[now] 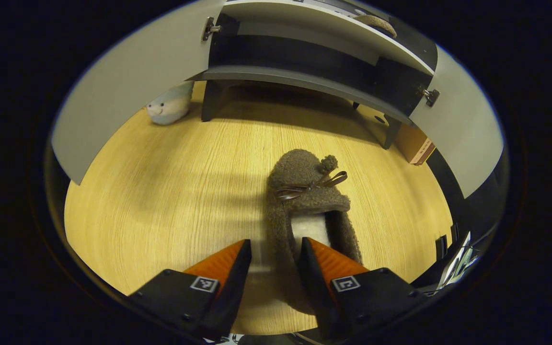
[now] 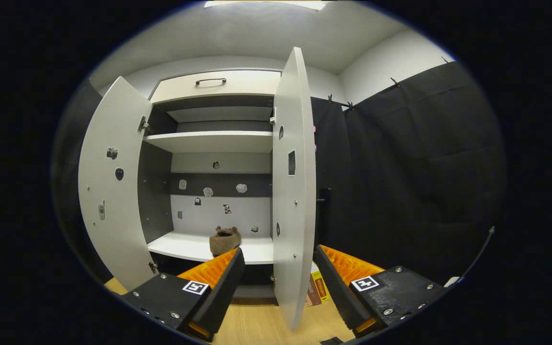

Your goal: Grab one shoe with the right hand and put it into the shoe cabinet, grab the other shoe with the left hand and put it into the shoe cabinet; then close the right door with the right hand and the left door with the left hand.

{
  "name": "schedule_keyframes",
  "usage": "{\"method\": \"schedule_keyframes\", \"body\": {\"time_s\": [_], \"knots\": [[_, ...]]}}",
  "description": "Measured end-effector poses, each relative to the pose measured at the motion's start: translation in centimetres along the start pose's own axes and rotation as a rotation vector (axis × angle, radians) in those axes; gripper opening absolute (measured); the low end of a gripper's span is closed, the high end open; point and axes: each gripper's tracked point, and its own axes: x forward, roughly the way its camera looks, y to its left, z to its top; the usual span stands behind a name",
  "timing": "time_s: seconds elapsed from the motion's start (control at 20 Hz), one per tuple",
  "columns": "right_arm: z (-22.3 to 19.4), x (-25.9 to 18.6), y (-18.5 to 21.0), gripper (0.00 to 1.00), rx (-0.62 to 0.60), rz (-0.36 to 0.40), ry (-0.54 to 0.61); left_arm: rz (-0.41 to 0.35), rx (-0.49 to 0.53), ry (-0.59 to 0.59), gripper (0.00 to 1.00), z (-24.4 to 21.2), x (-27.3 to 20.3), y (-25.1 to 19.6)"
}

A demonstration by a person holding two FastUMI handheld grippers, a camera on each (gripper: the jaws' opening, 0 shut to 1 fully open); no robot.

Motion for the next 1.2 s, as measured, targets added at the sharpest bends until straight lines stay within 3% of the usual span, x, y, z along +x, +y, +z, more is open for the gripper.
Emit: {"method": "schedule_keyframes", "body": {"time_s": [0.05,0.15,0.2,0.25,0.35,0.6,0.95,1.2], "knots": [[0.0,0.1,0.0,0.92,0.004,0.006,0.002,0.015,-0.004,0.023,0.46,-0.2,0.1,0.0],[-0.3,0.2,-0.1,0.92,0.001,0.010,0.008,0.055,0.005,0.061,0.37,-0.1,0.1,0.9],[-0.4,0.2,-0.2,0.92,-0.003,0.010,0.011,0.057,-0.011,0.072,0.13,-0.1,0.0,0.8],[-0.6,0.2,-0.4,0.92,-0.007,0.008,0.015,0.058,-0.023,0.074,0.07,0.2,0.0,1.0],[-0.8,0.1,-0.5,0.93,-0.009,0.010,0.019,0.067,-0.031,0.081,0.07,0.5,-0.8,1.2],[-1.2,-0.3,-0.9,0.93,-0.001,0.025,0.015,-0.015,-0.044,0.022,0.07,4.0,-6.9,-1.2],[-1.2,-0.6,-1.5,0.92,0.050,0.049,0.001,-0.082,-0.034,-0.113,0.07,12.2,-16.6,-4.8],[-1.7,-0.9,-3.3,0.92,0.090,0.042,-0.002,-0.099,-0.004,-0.228,0.07,19.9,-18.9,-7.2]]}}
